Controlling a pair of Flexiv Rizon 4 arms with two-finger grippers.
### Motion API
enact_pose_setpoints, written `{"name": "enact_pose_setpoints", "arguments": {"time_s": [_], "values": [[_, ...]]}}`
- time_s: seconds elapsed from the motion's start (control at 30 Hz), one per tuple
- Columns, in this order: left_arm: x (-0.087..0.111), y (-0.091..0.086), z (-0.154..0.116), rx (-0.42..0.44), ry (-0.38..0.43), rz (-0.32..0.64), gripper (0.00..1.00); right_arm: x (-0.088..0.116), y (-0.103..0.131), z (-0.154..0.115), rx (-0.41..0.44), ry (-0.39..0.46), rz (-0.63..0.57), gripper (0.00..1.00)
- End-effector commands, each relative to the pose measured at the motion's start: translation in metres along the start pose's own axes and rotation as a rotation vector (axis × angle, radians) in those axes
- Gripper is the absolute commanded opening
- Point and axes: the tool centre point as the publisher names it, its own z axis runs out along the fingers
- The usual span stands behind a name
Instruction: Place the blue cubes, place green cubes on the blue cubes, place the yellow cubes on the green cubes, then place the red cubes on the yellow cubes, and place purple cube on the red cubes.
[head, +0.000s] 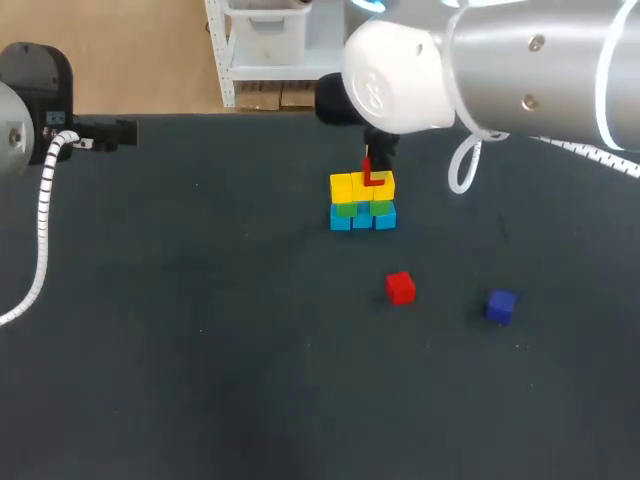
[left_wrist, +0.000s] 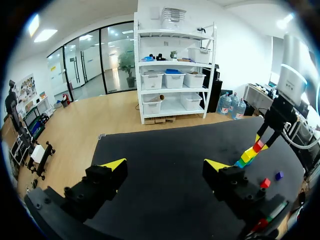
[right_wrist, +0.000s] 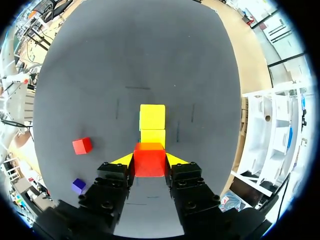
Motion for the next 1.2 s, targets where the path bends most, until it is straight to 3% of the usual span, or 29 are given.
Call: {"name": "enact_pose_setpoints", "arguments": {"time_s": [0.03,0.4,0.6,0.83,0.93,1.03,1.13,1.2], "values": [[0.0003,0.0003,-0.0001,0.001,-0.001,0.0,1.0,-0.0001,-0.0002,0.0005,0.003,-0.001,0.002,0.22],[0.0003,0.0003,-0.0001,0.001,-0.001,0.0,1.0,0.0003,-0.0012,0.001,0.013,0.006,0.004,0.34],[0.0003,0.0003,-0.0001,0.001,-0.001,0.0,1.0,0.0014,-0.0026,0.0023,0.013,0.006,0.012,0.34],[0.0003,0.0003,-0.0001,0.001,-0.001,0.0,1.0,0.0018,-0.0033,0.0027,0.017,0.007,0.02,0.4],[0.0003,0.0003,-0.0001,0.001,-0.001,0.0,1.0,0.002,-0.0034,0.0029,0.017,0.008,0.02,0.58],[0.0003,0.0003,-0.0001,0.001,-0.001,0.0,1.0,0.0021,-0.0033,0.0031,0.018,0.008,0.022,0.91],[0.0003,0.0003,-0.0001,0.001,-0.001,0.0,1.0,0.0022,-0.0032,0.0032,0.018,0.008,0.023,1.0],[0.0003,0.0003,-0.0001,0.001,-0.001,0.0,1.0,0.0025,-0.0025,0.0031,0.017,0.007,0.022,1.0]]}}
